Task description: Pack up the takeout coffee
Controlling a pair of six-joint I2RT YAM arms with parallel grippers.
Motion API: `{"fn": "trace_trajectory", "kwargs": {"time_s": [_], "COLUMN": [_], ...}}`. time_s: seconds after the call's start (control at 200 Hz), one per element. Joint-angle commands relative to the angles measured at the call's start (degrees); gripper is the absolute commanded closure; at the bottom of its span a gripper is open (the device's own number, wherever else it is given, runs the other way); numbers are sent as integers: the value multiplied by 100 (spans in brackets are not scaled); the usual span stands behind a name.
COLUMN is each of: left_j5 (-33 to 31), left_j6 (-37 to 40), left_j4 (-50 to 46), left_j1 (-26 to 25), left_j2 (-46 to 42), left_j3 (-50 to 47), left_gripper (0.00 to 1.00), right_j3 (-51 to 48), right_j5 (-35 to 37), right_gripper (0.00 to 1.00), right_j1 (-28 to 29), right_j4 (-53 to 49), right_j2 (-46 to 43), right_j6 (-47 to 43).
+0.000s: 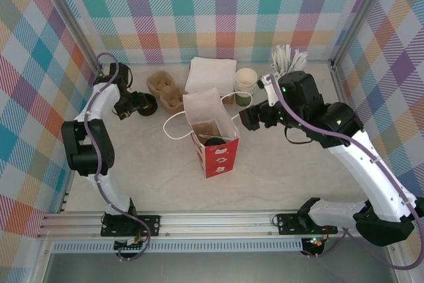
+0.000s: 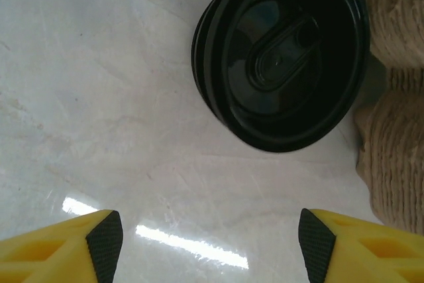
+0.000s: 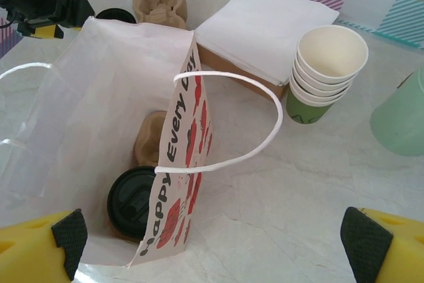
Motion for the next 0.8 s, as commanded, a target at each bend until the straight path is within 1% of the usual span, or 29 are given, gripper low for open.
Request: {"fn": "trace_trajectory", "kwargs": {"time_s": [0.0, 0.195, 0.34, 0.615, 0.695, 0.795], "left_j5": [186, 822, 1032, 1379, 1360, 1362], "left_j6": [118, 53, -9, -205, -256, -318], "left_j4": [-34, 72, -7, 201, 210, 281], "left_j1": [69, 62, -28, -365, -460, -526], "left_j2": [139, 242, 447, 526, 534, 504], "left_j3": [393, 638, 915, 902, 970, 977], "left_gripper": [29, 30, 29, 26, 26, 25], "right_j3": [-92, -90, -49, 65, 119, 176], "right_j5": [138, 159, 114, 15, -196, -870], "right_gripper": [0, 0, 0, 0, 0, 0], "right_j1": [-43, -39, -46, -137, -288, -469], "right_j4": [166, 170, 191, 33, -107, -309], "right_j2": [-15, 109, 220, 489, 617, 810], "right_j6": [-132, -148, -148, 43, 203, 474]}}
